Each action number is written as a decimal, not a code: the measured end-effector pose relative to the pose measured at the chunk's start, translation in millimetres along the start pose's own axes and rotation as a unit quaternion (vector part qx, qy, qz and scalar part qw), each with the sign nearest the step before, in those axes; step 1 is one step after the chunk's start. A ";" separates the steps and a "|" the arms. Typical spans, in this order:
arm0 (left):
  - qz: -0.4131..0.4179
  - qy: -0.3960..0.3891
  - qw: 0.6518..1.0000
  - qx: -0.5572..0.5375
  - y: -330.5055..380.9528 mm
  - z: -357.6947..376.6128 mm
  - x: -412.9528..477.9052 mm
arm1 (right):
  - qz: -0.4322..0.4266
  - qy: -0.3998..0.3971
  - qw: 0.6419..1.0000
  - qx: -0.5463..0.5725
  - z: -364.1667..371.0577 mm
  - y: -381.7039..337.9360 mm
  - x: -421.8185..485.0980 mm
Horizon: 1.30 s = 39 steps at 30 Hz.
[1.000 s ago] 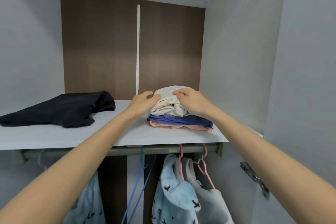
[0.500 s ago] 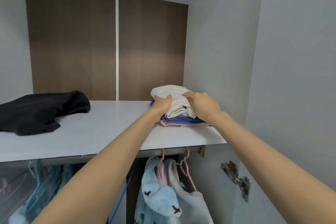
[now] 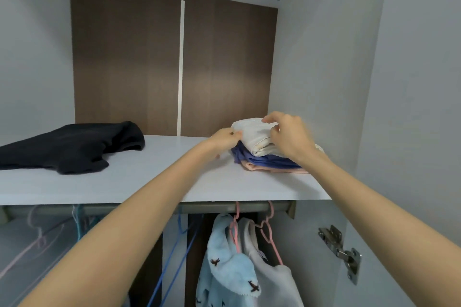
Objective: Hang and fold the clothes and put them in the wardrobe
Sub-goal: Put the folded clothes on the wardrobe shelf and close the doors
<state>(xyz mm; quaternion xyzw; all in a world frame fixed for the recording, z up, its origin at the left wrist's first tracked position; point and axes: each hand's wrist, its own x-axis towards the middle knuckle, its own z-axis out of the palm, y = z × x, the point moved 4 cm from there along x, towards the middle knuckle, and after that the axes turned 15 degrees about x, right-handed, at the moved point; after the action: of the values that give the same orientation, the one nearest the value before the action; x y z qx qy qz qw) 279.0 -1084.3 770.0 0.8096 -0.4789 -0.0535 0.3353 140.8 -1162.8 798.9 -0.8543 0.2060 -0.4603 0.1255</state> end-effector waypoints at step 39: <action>-0.082 0.188 0.875 0.439 -235.3 -205.8 -129.1 | 0.412 -0.285 0.729 0.466 315.8 -217.2 78.7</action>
<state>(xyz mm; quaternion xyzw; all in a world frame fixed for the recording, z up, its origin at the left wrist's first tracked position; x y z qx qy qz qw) 467.7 -803.9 758.3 0.9045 -0.3132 0.2884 0.0235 495.5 -999.8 772.5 -0.6112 0.2518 -0.1364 0.7379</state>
